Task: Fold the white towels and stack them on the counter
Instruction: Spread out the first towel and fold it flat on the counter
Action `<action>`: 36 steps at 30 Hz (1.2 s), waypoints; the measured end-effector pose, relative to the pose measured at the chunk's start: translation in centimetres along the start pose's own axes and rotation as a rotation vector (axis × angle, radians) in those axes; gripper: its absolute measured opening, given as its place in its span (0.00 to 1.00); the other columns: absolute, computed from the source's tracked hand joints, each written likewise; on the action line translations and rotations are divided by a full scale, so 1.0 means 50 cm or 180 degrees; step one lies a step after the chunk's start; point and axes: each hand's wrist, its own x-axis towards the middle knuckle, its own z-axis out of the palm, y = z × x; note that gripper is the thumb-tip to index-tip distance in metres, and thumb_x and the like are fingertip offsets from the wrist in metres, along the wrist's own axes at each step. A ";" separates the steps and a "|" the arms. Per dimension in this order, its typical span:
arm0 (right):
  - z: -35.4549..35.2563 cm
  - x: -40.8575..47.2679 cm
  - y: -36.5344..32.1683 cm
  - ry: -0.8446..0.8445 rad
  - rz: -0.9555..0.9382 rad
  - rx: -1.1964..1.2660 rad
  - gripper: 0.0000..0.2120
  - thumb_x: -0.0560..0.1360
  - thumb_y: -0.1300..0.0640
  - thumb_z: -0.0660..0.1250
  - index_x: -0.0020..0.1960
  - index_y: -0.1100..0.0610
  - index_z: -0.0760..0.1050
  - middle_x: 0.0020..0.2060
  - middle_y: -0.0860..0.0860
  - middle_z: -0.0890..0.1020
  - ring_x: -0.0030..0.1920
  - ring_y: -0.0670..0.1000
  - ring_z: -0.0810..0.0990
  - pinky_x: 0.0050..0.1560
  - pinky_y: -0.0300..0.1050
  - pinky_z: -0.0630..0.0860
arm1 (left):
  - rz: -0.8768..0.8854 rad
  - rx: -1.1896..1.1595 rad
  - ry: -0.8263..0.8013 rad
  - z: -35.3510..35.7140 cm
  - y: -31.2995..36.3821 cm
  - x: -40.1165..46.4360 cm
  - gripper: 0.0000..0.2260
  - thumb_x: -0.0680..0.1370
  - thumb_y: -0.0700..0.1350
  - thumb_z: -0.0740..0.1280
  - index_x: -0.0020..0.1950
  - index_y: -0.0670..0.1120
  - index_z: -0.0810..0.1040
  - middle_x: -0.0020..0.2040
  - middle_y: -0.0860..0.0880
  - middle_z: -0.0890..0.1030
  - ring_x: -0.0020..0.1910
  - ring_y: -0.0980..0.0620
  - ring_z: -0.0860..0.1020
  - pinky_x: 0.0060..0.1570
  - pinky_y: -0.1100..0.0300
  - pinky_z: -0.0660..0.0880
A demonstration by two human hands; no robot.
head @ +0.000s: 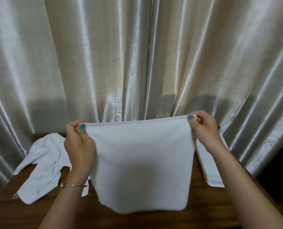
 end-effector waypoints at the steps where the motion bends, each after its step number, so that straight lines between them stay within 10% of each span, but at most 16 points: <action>1: 0.010 0.002 0.011 0.0080 -0.0078 -0.0198 0.08 0.79 0.60 0.64 0.41 0.52 0.74 0.32 0.45 0.80 0.34 0.42 0.75 0.37 0.38 0.71 | -0.0046 0.0041 -0.0065 0.011 -0.014 0.006 0.08 0.82 0.41 0.56 0.57 0.42 0.73 0.47 0.49 0.75 0.45 0.51 0.72 0.45 0.58 0.67; 12: 0.180 0.149 0.354 -0.0293 0.0823 -0.2847 0.05 0.78 0.50 0.62 0.46 0.46 0.76 0.46 0.47 0.80 0.49 0.54 0.80 0.41 0.44 0.68 | -0.1002 0.1376 -0.1533 0.272 -0.357 0.049 0.07 0.77 0.37 0.64 0.55 0.37 0.73 0.50 0.38 0.79 0.50 0.38 0.78 0.46 0.50 0.73; 18: 0.292 0.232 0.470 0.0181 0.1449 -0.1239 0.04 0.80 0.65 0.60 0.49 0.60 0.73 0.44 0.57 0.80 0.36 0.51 0.81 0.35 0.43 0.78 | -0.1361 0.1500 -0.1994 0.398 -0.451 0.121 0.11 0.77 0.35 0.65 0.57 0.36 0.69 0.52 0.37 0.79 0.37 0.46 0.78 0.35 0.58 0.76; 21: 0.331 0.265 0.527 0.0083 0.1670 -0.1145 0.05 0.78 0.68 0.62 0.53 0.63 0.71 0.47 0.58 0.76 0.47 0.58 0.79 0.38 0.39 0.77 | -0.1525 0.1358 -0.2010 0.446 -0.485 0.140 0.20 0.72 0.34 0.72 0.59 0.32 0.68 0.56 0.34 0.77 0.51 0.37 0.78 0.44 0.57 0.73; 26: 0.382 0.216 0.565 -0.0142 0.1102 -0.1218 0.27 0.75 0.64 0.69 0.71 0.63 0.64 0.69 0.59 0.67 0.66 0.55 0.71 0.63 0.43 0.69 | -0.0399 0.1322 -0.1617 0.470 -0.517 0.063 0.22 0.75 0.34 0.66 0.68 0.33 0.65 0.63 0.37 0.71 0.60 0.39 0.71 0.61 0.52 0.70; 30: 0.433 0.087 0.605 -0.0869 -0.0203 -0.2123 0.24 0.80 0.53 0.60 0.75 0.52 0.63 0.76 0.49 0.62 0.74 0.48 0.63 0.71 0.46 0.64 | 0.0264 0.1237 -0.2172 0.452 -0.532 -0.070 0.17 0.77 0.35 0.59 0.65 0.41 0.71 0.61 0.43 0.76 0.60 0.45 0.75 0.66 0.64 0.64; 36: 0.453 0.003 0.645 -0.1940 -0.0341 -0.3248 0.25 0.81 0.40 0.47 0.76 0.45 0.60 0.75 0.47 0.63 0.75 0.52 0.64 0.72 0.52 0.51 | 0.0495 0.2212 -0.3123 0.440 -0.552 -0.162 0.24 0.82 0.52 0.42 0.68 0.47 0.72 0.66 0.45 0.76 0.64 0.46 0.76 0.71 0.52 0.51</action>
